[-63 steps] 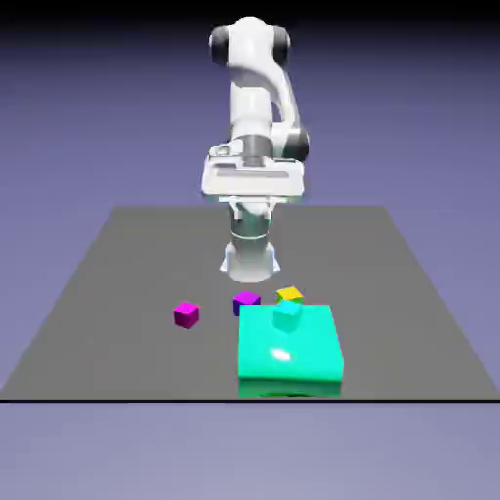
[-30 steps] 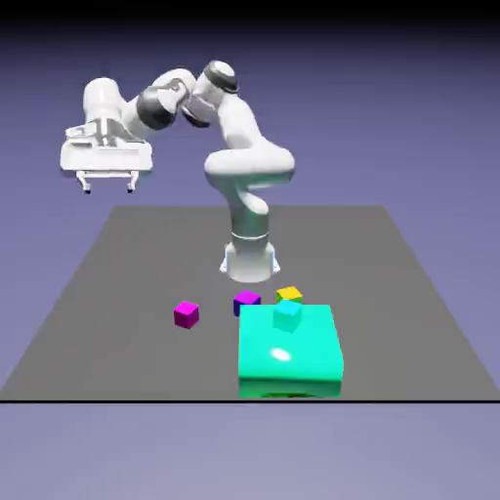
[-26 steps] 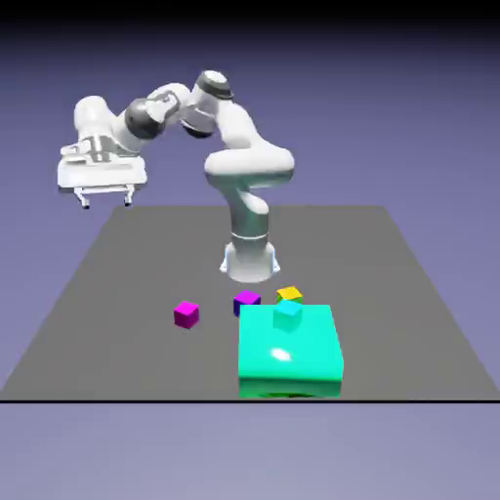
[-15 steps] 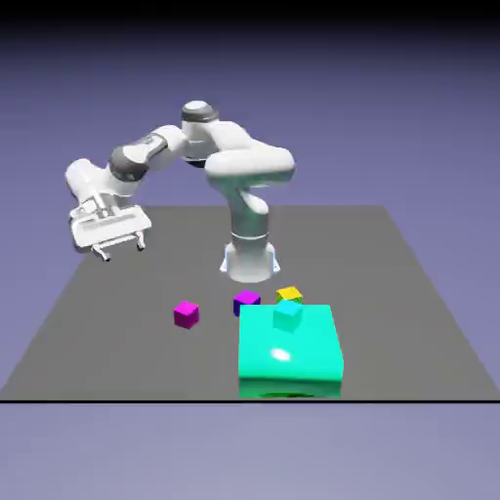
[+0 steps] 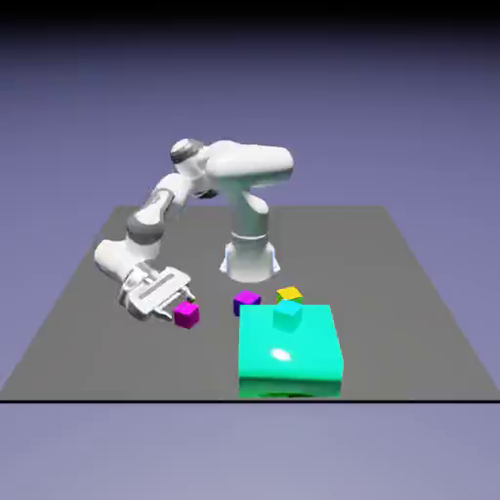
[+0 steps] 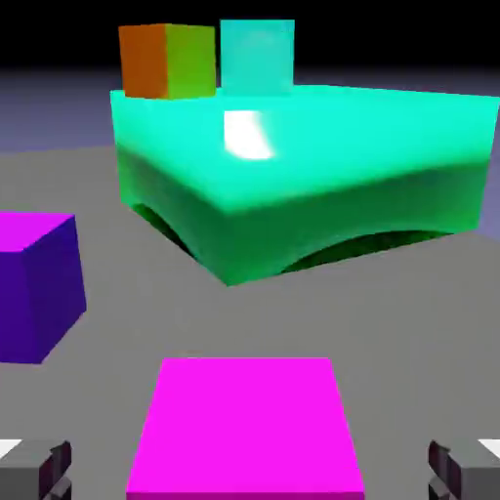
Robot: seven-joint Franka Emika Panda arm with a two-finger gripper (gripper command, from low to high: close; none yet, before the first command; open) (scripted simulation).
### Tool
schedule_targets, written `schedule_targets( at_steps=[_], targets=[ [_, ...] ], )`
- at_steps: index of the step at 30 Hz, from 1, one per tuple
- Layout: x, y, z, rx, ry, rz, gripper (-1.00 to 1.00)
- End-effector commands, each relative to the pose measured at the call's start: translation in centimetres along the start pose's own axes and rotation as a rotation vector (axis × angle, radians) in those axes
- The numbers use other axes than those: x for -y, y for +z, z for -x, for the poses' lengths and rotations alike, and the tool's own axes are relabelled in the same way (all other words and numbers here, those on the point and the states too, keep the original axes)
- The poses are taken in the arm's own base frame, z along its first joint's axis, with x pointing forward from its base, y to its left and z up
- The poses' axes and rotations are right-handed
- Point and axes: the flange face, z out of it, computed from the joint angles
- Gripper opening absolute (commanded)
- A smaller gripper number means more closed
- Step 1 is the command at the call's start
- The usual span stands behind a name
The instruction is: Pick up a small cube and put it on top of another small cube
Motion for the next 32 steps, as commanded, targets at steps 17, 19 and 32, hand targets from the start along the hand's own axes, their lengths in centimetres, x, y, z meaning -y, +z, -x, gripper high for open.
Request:
schedule_targets(
  at_steps=[17,19,32],
  targets=[
    [9.5,1.6,-4.4,0.202,-0.132,-0.204,-1.00],
    [10.9,2.9,-4.3,0.235,-0.140,-0.237,-1.00],
    [12.1,8.7,-1.9,0.269,-0.144,-0.269,1.00]
  ],
)
